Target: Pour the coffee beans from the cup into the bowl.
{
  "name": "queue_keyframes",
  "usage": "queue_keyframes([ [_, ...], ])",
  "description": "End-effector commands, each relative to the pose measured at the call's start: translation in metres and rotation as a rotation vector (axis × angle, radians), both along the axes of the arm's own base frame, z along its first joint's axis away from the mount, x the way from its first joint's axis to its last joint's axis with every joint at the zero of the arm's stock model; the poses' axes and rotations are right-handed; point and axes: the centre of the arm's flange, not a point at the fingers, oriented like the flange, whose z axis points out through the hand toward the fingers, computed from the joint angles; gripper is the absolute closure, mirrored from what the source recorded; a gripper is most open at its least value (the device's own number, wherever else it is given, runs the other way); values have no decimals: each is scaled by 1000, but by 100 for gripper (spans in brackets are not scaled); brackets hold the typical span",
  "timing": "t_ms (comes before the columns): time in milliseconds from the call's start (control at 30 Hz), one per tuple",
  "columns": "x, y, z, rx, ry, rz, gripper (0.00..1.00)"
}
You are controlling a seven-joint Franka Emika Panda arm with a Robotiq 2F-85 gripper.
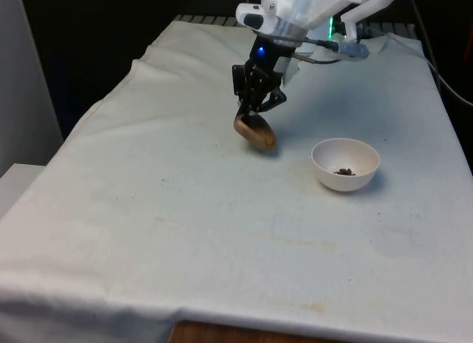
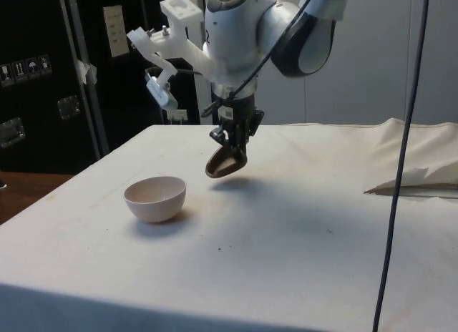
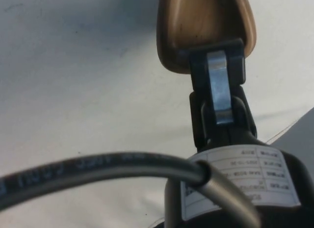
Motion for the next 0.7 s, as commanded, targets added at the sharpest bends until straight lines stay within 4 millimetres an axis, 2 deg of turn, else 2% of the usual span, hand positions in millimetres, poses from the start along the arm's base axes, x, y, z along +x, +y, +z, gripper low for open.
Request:
queue_keyframes([
  [0,-1,0,-1,5,1,-1,100],
  [667,-8,-7,-12,104,-11,-21,100],
])
